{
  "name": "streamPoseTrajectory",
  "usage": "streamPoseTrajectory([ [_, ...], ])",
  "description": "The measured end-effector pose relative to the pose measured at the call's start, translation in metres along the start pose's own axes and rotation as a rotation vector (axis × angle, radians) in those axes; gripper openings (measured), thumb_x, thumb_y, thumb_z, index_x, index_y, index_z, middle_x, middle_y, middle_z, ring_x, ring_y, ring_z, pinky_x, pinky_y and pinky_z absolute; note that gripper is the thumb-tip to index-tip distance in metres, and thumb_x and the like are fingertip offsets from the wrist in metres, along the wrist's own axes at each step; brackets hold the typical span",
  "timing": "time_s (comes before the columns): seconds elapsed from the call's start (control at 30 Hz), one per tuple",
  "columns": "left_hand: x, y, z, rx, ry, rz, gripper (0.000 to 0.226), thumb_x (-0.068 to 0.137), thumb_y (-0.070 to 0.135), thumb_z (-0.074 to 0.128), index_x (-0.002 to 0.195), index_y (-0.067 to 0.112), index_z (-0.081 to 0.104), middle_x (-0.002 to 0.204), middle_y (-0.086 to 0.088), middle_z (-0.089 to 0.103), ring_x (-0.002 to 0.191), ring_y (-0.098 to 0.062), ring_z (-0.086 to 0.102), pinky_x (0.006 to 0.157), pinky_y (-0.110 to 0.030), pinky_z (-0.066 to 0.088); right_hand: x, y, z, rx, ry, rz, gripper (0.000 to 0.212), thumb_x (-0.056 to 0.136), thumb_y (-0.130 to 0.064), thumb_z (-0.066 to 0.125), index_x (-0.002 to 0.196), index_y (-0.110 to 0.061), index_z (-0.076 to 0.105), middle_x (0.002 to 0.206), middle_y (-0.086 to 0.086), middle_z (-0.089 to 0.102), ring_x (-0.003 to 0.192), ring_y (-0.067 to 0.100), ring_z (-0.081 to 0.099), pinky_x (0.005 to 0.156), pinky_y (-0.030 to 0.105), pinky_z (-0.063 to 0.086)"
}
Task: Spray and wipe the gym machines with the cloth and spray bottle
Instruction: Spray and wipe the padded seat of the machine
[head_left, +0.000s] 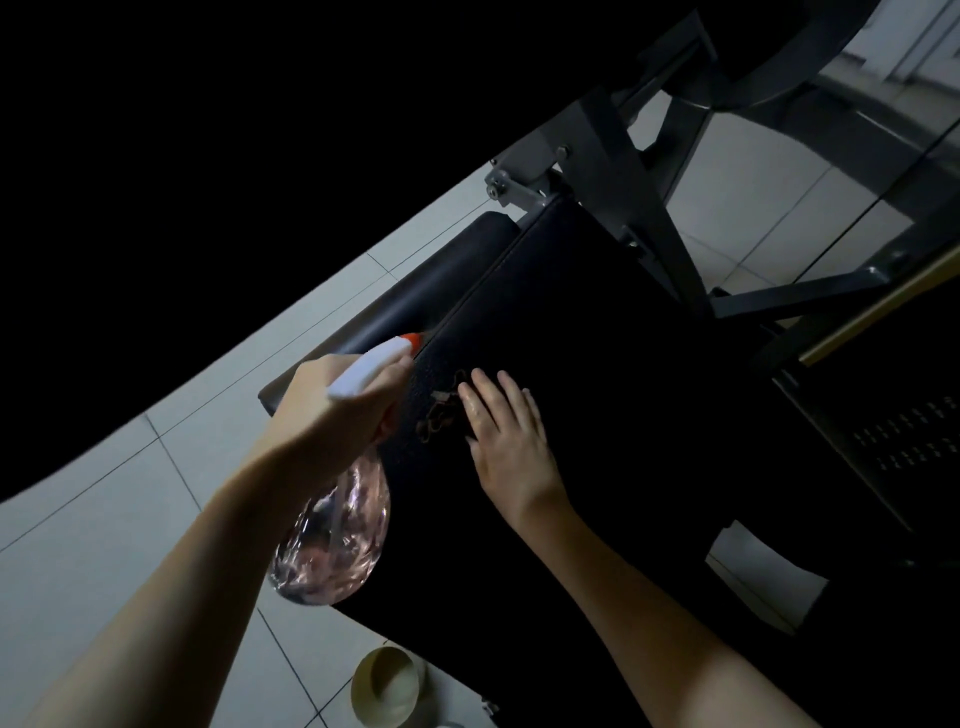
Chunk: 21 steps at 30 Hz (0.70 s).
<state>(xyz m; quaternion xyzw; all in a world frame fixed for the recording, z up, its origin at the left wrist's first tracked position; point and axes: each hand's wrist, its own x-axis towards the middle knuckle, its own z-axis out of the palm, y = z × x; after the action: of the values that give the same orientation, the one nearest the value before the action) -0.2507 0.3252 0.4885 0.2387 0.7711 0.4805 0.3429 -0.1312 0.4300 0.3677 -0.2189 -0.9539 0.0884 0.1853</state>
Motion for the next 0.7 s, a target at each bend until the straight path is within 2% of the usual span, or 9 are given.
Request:
streamPoseTrajectory([
  [0.07,0.005,0.002,0.002,0.005,0.01,0.001,0.027,0.099,0.02,0.044,0.076,0.008,0.047,0.065,-0.007,0.045,0.048,-0.006,0.045,0.042,-0.009,0.032,0.0,0.0,0.0,0.016,0.001,0.001,0.061,0.078,-0.024,0.059,0.134,-0.015,0.037,0.138,0.008,0.051,0.126,0.031,0.049,0.102,0.049,0.038],
  [0.13,0.008,0.003,0.004,-0.029,0.002,0.016,0.029,0.097,0.025,0.051,0.073,0.011,0.047,0.067,-0.008,0.047,0.055,-0.013,0.045,0.049,-0.013,0.035,0.0,0.0,-0.001,0.032,-0.008,0.012,0.055,0.081,-0.028,0.042,0.135,-0.014,0.037,0.139,0.009,0.051,0.127,0.031,0.048,0.103,0.049,0.038],
  [0.27,0.01,0.008,0.006,-0.066,0.024,-0.006,0.026,0.1,0.018,0.044,0.074,0.014,0.045,0.058,-0.004,0.042,0.04,-0.002,0.041,0.043,-0.014,0.033,-0.001,-0.001,-0.001,0.021,-0.037,0.016,0.056,0.082,-0.029,0.04,0.136,-0.015,0.037,0.14,0.008,0.048,0.128,0.03,0.046,0.105,0.047,0.035],
  [0.33,0.011,0.003,0.0,-0.025,0.061,0.039,0.03,0.09,0.04,0.059,0.074,0.016,0.052,0.053,-0.001,0.052,0.042,-0.009,0.05,0.049,-0.027,0.04,-0.001,0.0,-0.002,0.02,-0.04,0.02,0.056,0.082,-0.029,0.038,0.136,-0.015,0.037,0.141,0.007,0.048,0.129,0.029,0.045,0.106,0.046,0.034],
  [0.4,0.006,-0.004,-0.011,0.086,0.046,0.089,0.055,0.071,0.072,0.062,0.073,0.017,0.061,0.063,-0.007,0.063,0.056,-0.03,0.057,0.055,-0.041,0.046,-0.001,0.0,-0.002,0.023,-0.047,0.026,0.057,0.081,-0.03,0.037,0.136,-0.016,0.038,0.142,0.006,0.047,0.131,0.028,0.042,0.106,0.046,0.033],
  [0.43,0.0,-0.006,-0.015,0.119,0.028,0.107,0.059,0.07,0.074,0.059,0.075,0.015,0.063,0.071,-0.015,0.065,0.058,-0.031,0.056,0.054,-0.041,0.046,-0.001,0.001,-0.001,0.036,-0.046,0.03,0.057,0.082,-0.03,0.037,0.136,-0.016,0.04,0.142,0.006,0.047,0.132,0.027,0.039,0.107,0.046,0.033],
  [0.53,-0.012,-0.007,-0.019,0.125,0.039,0.186,0.046,0.081,0.057,0.054,0.079,0.012,0.065,0.075,-0.018,0.062,0.054,-0.009,0.048,0.047,-0.017,0.035,-0.003,0.001,0.0,0.107,-0.029,0.039,0.054,0.088,-0.039,0.04,0.135,-0.016,0.047,0.144,0.005,0.045,0.134,0.026,0.034,0.109,0.044,0.029],
  [0.63,-0.016,-0.005,-0.018,0.132,0.062,0.204,0.036,0.084,0.048,0.052,0.075,0.015,0.063,0.059,0.004,0.054,0.05,-0.004,0.043,0.045,-0.013,0.032,-0.003,0.005,0.0,0.129,0.006,0.003,0.049,0.09,-0.039,0.04,0.132,-0.016,0.052,0.141,0.005,0.048,0.132,0.025,0.037,0.109,0.043,0.029],
  [0.7,-0.017,-0.006,-0.02,0.15,0.095,0.201,0.034,0.084,0.047,0.052,0.078,0.017,0.066,0.061,0.01,0.059,0.053,-0.003,0.048,0.048,-0.012,0.034,0.003,0.012,-0.001,0.091,0.012,-0.061,0.048,0.087,-0.033,0.041,0.128,-0.016,0.057,0.137,0.004,0.053,0.129,0.025,0.043,0.106,0.044,0.035],
])
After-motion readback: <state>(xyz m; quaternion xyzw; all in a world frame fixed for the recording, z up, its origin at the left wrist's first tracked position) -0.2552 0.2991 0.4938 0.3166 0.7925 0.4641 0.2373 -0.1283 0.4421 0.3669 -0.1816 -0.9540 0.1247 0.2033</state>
